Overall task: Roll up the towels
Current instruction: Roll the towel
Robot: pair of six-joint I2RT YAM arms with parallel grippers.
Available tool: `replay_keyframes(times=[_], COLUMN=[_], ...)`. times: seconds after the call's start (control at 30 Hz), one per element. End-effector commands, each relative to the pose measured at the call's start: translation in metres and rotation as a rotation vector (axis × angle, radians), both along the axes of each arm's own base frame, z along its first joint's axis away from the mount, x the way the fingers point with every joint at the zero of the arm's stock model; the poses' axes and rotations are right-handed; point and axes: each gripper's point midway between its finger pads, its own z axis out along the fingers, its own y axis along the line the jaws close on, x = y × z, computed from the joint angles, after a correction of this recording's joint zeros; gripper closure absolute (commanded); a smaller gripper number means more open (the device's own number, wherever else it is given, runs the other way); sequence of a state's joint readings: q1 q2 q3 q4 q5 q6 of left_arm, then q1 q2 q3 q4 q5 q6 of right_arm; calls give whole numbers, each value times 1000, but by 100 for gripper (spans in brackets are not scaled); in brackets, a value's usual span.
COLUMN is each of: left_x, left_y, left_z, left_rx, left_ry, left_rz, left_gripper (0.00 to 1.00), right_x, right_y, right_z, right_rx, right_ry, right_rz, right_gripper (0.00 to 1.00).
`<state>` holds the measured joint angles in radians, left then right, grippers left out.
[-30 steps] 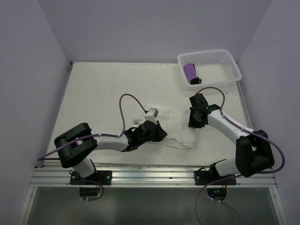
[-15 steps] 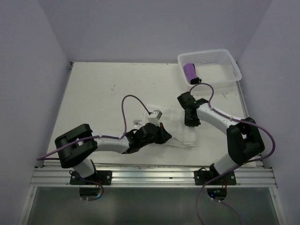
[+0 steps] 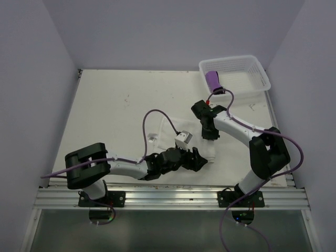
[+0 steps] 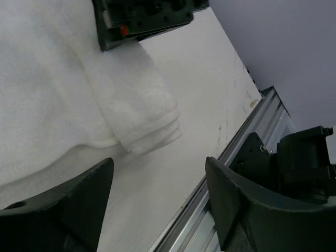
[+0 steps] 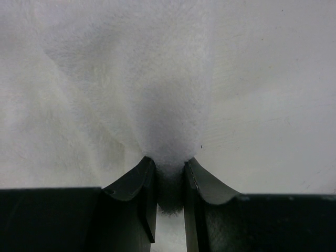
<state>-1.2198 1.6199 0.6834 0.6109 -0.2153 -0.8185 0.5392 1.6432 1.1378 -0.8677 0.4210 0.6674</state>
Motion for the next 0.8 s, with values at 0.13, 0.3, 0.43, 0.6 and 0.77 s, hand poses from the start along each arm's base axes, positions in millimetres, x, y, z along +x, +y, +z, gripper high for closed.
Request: replay_keyframes(times=[0.13,0.3,0.43,0.6,0.77], left_x=[-9,-8,-10,0,13], left_y=[-27,-41,-50,-59,-63], left_z=[32,19,12,5,-7], left_rx=[8,114,166,262,375], left_ry=[-293,-368,-406,-454,-455], left_rz=[-31,-41,-50,-7,45], left_gripper=[12,8,5,2,2], right_x=[1,-2,-3,-4,-6], right_y=[10,11,13,14,15], right_z=[9,7,4,2,1], right_rx=[20,31,43,50,52], right_ry=[-10,0,6,10,17], right_rz=[-26,-20,-14,-9,-4], right_gripper=[100,100,100,100,100])
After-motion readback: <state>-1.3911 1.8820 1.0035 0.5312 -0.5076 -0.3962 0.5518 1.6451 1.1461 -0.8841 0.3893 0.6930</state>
